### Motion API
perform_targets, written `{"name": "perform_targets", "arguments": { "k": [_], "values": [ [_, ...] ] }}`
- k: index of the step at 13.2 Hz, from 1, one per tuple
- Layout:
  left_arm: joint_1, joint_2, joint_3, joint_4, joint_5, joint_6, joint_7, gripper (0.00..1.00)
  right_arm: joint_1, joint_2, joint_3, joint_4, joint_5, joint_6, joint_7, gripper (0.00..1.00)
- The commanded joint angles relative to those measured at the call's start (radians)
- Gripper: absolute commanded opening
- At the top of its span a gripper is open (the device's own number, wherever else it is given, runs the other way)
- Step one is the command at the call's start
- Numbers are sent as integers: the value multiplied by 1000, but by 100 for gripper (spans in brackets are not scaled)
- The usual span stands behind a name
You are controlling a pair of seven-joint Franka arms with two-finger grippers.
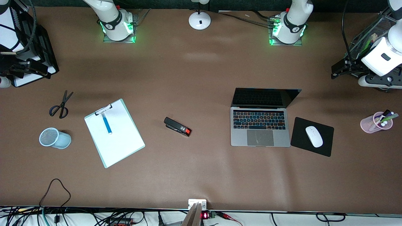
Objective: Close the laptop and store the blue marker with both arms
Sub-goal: 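Move the right gripper toward the clipboard while the left gripper rises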
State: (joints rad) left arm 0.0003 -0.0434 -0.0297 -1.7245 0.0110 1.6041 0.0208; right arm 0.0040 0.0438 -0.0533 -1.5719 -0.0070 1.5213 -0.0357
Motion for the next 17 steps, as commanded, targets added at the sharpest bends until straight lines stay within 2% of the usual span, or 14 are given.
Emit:
{"name": "perform_targets", "arguments": {
  "k": [1,6,12,13,14,15,17],
  "values": [
    [7,-18,-4,-12,-19,5,19,100,-1,-9,3,4,-17,-12,13,100],
    [7,-15,-4,-10,-19,-3,19,100,-9,5,-2,4,-16,-3,-1,100],
    [7,10,-4,19,-20,-53,16,100,-12,128,-2,4,-8,43,2,100],
    [7,23,-4,23,-22,-52,16,91,-13,151,-2,4,-7,78,0,100],
    [1,26,-4,31,-22,-56,15,54,-13,166,-2,4,-7,112,-3,100],
    [-2,36,-4,36,-22,-87,16,47,-9,182,-2,4,-14,147,-4,100],
    [0,42,-3,39,-46,-113,18,5,1,203,3,4,-13,183,-1,100]
  ]
}}
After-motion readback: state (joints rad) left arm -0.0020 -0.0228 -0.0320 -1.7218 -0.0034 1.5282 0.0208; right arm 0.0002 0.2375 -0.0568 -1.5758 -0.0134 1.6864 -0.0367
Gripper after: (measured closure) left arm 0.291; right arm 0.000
